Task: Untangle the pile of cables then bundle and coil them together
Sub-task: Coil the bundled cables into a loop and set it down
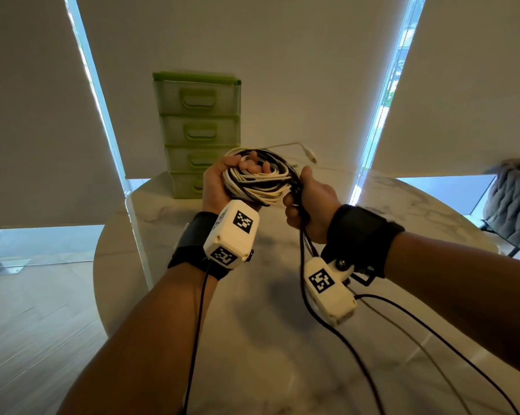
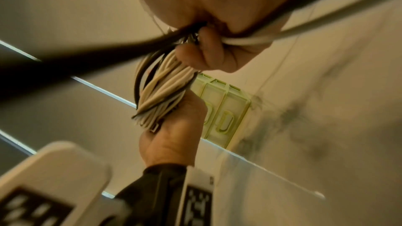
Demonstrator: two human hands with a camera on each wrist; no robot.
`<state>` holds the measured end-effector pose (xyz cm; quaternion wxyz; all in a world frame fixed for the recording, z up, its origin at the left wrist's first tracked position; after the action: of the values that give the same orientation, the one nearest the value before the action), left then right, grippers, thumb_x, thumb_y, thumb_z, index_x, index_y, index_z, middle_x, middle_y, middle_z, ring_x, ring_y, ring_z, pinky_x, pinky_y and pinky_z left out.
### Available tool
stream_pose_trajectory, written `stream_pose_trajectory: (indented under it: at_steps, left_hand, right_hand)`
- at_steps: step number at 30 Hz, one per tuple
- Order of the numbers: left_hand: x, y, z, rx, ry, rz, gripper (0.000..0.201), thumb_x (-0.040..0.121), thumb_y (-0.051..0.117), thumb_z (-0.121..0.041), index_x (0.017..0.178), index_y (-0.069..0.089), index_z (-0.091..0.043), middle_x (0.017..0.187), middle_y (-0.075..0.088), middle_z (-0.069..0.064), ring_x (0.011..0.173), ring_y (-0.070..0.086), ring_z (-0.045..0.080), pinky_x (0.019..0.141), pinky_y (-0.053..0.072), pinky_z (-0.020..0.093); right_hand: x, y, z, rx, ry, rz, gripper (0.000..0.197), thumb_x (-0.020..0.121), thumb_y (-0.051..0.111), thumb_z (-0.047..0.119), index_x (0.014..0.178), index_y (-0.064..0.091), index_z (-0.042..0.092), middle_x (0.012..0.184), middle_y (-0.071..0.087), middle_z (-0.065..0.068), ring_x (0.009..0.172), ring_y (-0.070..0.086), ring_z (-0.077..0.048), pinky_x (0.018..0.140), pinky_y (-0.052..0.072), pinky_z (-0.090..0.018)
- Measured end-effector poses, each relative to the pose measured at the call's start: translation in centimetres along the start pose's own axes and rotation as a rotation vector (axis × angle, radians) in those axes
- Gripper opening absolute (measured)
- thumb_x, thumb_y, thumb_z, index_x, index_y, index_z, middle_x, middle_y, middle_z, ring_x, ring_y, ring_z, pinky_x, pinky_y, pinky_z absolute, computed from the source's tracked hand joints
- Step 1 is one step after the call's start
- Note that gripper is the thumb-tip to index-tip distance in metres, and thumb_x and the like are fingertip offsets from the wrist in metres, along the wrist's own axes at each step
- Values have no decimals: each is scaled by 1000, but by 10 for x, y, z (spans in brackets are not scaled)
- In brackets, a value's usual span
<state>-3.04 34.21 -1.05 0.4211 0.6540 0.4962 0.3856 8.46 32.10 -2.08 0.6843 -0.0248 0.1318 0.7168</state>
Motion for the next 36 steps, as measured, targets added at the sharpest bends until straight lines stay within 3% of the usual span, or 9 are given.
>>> stream_pose_trajectory:
  at_steps: [5, 8, 13, 17, 21, 26, 28, 33, 36]
  left_hand:
    - [-1, 1, -10, -2, 96, 10, 17, 72, 50, -11, 68, 62, 0, 53, 51, 0, 54, 52, 14, 73, 57, 29]
    - [-1, 2, -15, -32, 151, -13, 12, 76, 49, -10, 75, 58, -2, 53, 51, -1, 52, 54, 14, 73, 56, 30]
    - [-1, -7, -27, -47, 278, -135, 22, 92, 43, -15, 74, 52, -6, 51, 51, -1, 47, 55, 13, 75, 52, 31]
    - [-3, -4, -25, 69, 324, -178, 29, 96, 46, -18, 69, 49, -9, 52, 52, 0, 47, 56, 13, 73, 52, 29]
    - [-2, -15, -36, 364, 392, -282, 27, 94, 57, -20, 69, 54, -10, 57, 53, 0, 53, 58, 13, 64, 54, 28]
    - [1, -9, -27, 699, 286, -224, 27, 89, 65, -26, 71, 58, -9, 59, 57, 3, 57, 56, 17, 62, 50, 31]
    - [-2, 0, -21, 841, 279, -204, 26, 89, 67, -29, 76, 61, -7, 63, 60, 5, 57, 58, 17, 57, 50, 30]
    - [-12, 12, -7, 1146, 237, -142, 37, 90, 62, -40, 84, 68, -5, 87, 69, 25, 77, 66, 31, 78, 53, 46]
    - [-7, 6, 9, 1192, 56, -35, 57, 85, 55, -61, 83, 68, -6, 69, 66, 14, 60, 63, 25, 71, 52, 41]
  right_hand:
    - [-8, 4, -4, -107, 61, 51, 37, 104, 27, 40, 99, 51, 12, 59, 43, 0, 46, 30, -10, 46, 28, -22]
    - [-14, 5, -4, -225, 76, 92, 38, 104, 28, 37, 107, 56, 11, 63, 44, -1, 49, 35, -10, 51, 31, -23]
    - [-36, 19, -22, -917, -35, 206, 32, 102, 33, 18, 111, 56, -3, 68, 51, -6, 51, 51, -15, 47, 44, -24]
    - [-52, 28, -28, -1095, 71, 395, 22, 100, 39, 13, 116, 49, 1, 89, 59, -12, 55, 61, -15, 51, 50, -25]
    - [-68, 36, -5, -1354, -78, 481, 21, 97, 40, 6, 111, 55, 1, 71, 58, -6, 46, 55, -10, 43, 46, -19]
    - [-64, 33, 42, -1276, -154, 460, 24, 100, 47, 21, 109, 63, 5, 75, 57, -5, 64, 66, -16, 57, 56, -24]
    - [-62, 34, 53, -1263, -143, 493, 18, 98, 52, 19, 103, 65, 8, 69, 57, -2, 62, 67, -15, 52, 54, -23]
    - [-50, 39, 72, -1381, -177, 509, 10, 89, 62, 13, 87, 70, 8, 57, 59, 2, 50, 61, -10, 46, 44, -19]
    - [-43, 48, 84, -1495, -332, 514, 12, 90, 63, 17, 88, 73, 10, 63, 66, 1, 54, 62, -8, 58, 51, -23]
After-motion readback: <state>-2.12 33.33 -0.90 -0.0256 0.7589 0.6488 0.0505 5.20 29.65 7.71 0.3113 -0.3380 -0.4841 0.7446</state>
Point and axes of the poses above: each hand's wrist, its own x-axis towards the middle knuckle, its own y-axis out of the palm, z = x × y, the point moved 9 cm from there along x, towards the middle knuckle
